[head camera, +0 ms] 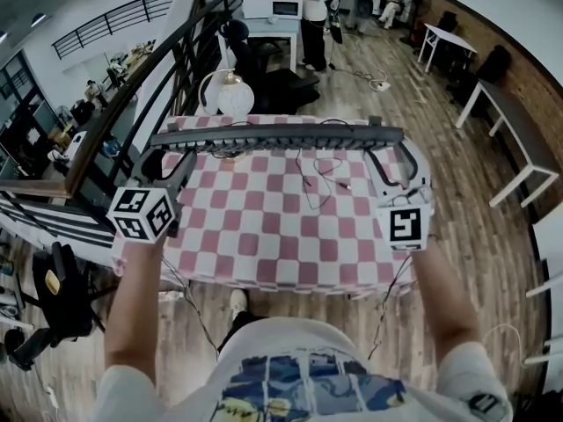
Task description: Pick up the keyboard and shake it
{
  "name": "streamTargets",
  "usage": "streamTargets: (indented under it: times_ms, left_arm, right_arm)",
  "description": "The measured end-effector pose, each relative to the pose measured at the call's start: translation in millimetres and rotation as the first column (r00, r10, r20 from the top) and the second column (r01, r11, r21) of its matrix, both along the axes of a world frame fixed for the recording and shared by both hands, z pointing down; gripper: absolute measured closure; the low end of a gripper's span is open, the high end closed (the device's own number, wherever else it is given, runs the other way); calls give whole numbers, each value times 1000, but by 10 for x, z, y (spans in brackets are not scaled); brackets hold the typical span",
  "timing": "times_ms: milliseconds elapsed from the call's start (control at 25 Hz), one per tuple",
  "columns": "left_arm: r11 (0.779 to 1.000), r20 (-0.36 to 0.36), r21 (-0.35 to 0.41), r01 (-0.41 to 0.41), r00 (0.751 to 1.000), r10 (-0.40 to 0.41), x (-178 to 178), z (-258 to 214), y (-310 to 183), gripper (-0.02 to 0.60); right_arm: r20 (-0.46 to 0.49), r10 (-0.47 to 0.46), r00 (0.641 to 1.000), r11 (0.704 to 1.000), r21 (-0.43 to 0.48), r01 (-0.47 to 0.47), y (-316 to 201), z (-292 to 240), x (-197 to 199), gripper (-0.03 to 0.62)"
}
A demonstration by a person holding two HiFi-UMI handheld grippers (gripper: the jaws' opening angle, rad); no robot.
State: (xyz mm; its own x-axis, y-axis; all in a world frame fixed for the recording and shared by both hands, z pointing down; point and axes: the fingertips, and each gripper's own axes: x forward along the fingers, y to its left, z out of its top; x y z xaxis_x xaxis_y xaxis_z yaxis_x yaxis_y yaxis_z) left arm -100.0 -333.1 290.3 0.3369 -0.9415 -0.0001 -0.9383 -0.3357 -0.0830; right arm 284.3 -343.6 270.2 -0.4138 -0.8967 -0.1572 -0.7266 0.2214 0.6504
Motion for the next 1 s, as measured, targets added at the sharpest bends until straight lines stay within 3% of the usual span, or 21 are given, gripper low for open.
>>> streamTargets:
  times_ms: [1000]
  left_arm:
    - [987, 76, 152, 49, 995, -61, -81, -307, 116, 299]
  right_arm:
    - [-5, 25, 1000, 996, 91, -24, 32, -170, -48, 358]
